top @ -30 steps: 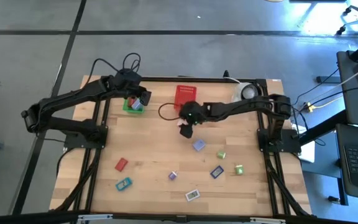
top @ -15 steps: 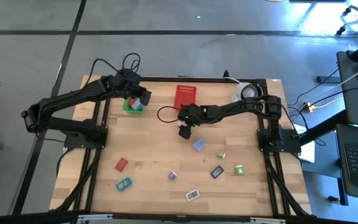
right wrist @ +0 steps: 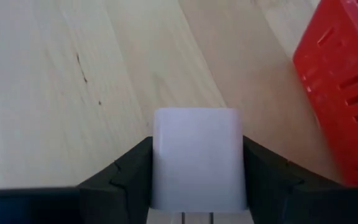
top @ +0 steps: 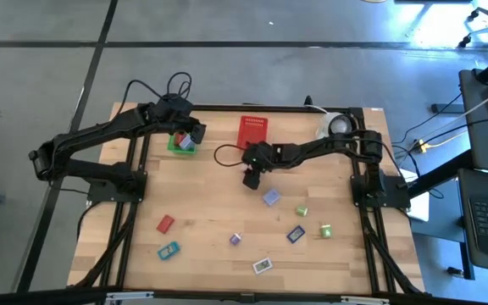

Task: Pick & Place Office items
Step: Put the pink charger adapter into the green bin

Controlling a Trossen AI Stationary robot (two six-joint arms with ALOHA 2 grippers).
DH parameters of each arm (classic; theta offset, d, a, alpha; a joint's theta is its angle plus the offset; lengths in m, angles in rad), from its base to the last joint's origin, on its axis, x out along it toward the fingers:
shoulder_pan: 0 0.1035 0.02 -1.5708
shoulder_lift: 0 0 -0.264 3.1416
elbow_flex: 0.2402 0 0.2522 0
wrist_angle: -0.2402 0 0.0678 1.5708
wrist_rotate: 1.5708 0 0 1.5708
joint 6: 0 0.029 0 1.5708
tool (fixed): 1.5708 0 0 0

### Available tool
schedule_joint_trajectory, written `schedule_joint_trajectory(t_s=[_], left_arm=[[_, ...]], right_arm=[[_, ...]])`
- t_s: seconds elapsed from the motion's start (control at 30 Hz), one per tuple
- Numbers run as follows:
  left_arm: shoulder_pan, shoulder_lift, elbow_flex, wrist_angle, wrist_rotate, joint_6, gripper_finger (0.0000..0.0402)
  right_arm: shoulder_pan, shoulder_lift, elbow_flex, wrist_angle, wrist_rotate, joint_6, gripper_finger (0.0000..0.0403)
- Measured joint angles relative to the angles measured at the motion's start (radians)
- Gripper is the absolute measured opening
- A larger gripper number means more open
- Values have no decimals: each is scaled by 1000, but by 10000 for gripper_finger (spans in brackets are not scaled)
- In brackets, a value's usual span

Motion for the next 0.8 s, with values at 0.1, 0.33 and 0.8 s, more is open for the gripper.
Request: schedule_joint_trajectory(t_s=[0.1, 0.33, 0.8], left_arm=[[0, 0, 0, 0, 0, 0, 191], [0, 0, 0, 0, -1, 0, 191], [0, 1, 0, 44, -32, -10, 191]], right_arm=[[0, -5, 0, 0, -4, 50, 193], [-9, -133, -4, -10, -29, 120, 193], [-9, -569, -1, 187, 314, -199, 193]])
